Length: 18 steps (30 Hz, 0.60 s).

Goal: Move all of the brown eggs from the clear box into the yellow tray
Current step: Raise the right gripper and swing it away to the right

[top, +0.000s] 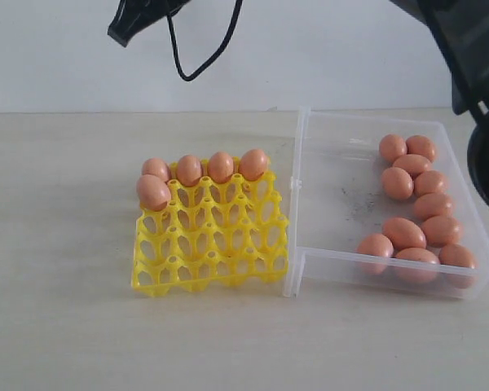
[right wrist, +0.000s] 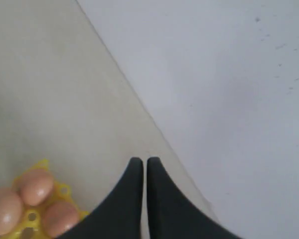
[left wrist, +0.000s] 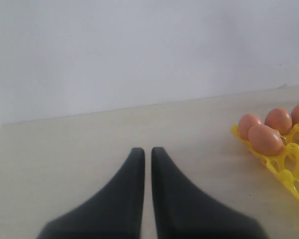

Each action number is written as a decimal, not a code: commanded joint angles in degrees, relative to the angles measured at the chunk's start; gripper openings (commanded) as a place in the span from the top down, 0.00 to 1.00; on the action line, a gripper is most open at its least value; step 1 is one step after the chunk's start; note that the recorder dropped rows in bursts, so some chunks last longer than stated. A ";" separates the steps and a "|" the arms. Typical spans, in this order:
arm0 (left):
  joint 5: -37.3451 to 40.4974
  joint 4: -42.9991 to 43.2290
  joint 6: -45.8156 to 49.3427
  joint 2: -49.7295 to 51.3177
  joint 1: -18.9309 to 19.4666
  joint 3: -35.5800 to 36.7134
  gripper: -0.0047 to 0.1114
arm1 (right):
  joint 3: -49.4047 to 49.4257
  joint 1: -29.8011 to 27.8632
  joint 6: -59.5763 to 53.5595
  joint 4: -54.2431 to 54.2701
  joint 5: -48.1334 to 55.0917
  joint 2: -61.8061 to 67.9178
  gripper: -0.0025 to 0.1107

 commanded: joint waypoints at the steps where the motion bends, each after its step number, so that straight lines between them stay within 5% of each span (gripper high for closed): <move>1: -0.18 -0.02 -0.29 -0.04 -0.32 0.23 0.93 | 4.28 0.03 -4.73 13.51 4.08 -1.06 0.98; 9: -0.18 -0.02 -0.29 -0.04 -0.32 0.23 0.93 | 18.95 4.57 -6.56 17.70 -2.05 -9.56 0.98; 18: -0.18 -0.02 -0.29 -0.04 -0.32 0.23 0.93 | 35.91 8.53 10.89 -10.62 -15.61 -29.14 0.98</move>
